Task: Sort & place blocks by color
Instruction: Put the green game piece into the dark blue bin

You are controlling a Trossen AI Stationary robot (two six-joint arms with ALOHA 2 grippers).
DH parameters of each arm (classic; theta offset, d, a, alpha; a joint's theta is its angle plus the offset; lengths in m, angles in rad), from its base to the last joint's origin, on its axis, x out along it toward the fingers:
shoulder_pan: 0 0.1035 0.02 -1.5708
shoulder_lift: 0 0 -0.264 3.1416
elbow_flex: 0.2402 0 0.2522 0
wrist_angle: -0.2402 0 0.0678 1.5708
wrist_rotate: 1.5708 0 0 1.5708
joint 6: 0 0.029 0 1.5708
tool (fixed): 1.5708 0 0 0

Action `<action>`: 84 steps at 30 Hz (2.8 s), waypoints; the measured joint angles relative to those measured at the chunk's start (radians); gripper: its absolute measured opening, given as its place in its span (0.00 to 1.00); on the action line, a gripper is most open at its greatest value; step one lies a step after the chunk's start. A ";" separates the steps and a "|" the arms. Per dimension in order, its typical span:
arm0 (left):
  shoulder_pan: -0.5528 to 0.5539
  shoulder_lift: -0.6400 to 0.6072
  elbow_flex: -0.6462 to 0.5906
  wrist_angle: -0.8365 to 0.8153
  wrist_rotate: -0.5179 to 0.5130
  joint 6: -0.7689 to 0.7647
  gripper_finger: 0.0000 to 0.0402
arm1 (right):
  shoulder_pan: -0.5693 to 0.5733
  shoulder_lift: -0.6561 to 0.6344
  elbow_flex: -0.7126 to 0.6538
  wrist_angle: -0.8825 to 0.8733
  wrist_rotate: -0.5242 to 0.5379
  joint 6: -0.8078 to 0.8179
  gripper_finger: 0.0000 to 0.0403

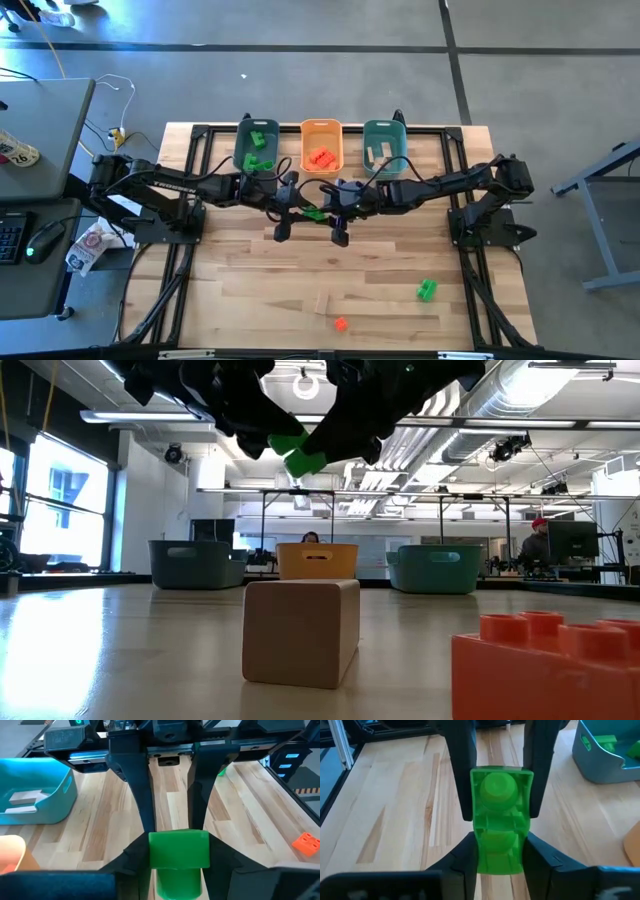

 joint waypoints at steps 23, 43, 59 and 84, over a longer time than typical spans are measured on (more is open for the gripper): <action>0.018 -0.066 0.000 -0.359 -0.501 0.128 0.27 | 0.078 0.000 0.000 -0.012 0.037 0.043 0.54; 0.520 -0.159 0.001 -0.407 -0.461 0.042 0.27 | 0.105 0.000 0.000 -0.018 0.038 0.043 0.54; 0.675 -0.158 0.001 -0.532 -0.251 -0.086 0.31 | 0.125 0.000 0.000 -0.022 0.038 0.091 0.54; 0.675 0.044 0.001 -0.474 -0.240 -0.080 0.38 | 0.264 0.000 0.000 -0.023 0.033 0.062 0.54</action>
